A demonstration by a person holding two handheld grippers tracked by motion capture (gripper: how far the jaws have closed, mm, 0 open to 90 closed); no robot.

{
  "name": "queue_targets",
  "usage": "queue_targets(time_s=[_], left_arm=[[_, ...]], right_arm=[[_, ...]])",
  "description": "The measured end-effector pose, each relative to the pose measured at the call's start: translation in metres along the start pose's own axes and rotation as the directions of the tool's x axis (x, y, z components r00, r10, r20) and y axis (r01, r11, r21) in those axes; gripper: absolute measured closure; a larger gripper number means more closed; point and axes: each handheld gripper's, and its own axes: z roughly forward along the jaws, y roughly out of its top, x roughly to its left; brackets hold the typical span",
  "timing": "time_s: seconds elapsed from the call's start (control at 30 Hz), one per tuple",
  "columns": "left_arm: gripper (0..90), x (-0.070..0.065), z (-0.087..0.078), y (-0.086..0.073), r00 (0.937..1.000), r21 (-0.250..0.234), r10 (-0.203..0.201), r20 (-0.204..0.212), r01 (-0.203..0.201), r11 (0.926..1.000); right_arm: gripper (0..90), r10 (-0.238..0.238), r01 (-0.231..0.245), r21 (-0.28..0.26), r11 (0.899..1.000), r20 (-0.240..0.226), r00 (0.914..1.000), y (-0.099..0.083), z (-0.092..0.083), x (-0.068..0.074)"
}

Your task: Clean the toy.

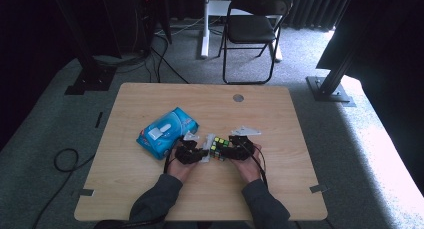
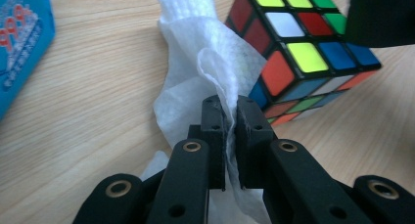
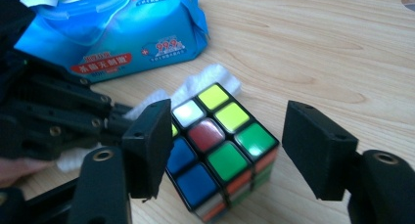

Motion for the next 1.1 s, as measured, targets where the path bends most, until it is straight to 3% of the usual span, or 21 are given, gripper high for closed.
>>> queue_targets(time_s=[0.3, 0.43, 0.6, 0.83, 1.1], left_arm=[[83.6, -0.006, 0.001, -0.003, 0.9997, 0.008, 0.019, 0.012, -0.019, 0.9998], [83.6, -0.009, 0.002, -0.004, 0.9996, 0.009, 0.024, 0.017, -0.024, 0.9997], [83.3, -0.01, 0.002, -0.006, 0.9992, 0.018, 0.033, 0.022, -0.033, 0.9993], [83.3, 0.005, -0.006, -0.005, 0.9998, -0.003, -0.013, -0.012, 0.013, 0.9999], [83.2, 0.014, -0.013, -0.004, 0.9992, -0.019, -0.031, -0.027, 0.03, 0.9994]], right_arm=[[25.9, 0.038, -0.038, 0.005, 0.999, 0.033, 0.9987, 0.003, 0.008, 0.008], [20.5, 0.063, -0.065, 0.034, 0.997, 0.067, 0.9958, 0.001, 0.013, 0.011], [21.2, 0.077, -0.081, 0.059, 0.995, 0.068, 0.9947, -0.002, 0.018, 0.013], [30.1, 0.07, -0.073, 0.077, 0.994, 0.039, 0.9968, -0.003, 0.018, 0.009], [33.3, 0.024, -0.028, 0.077, 0.997, 0.06, 0.9979, -0.002, 0.016, 0.008]])
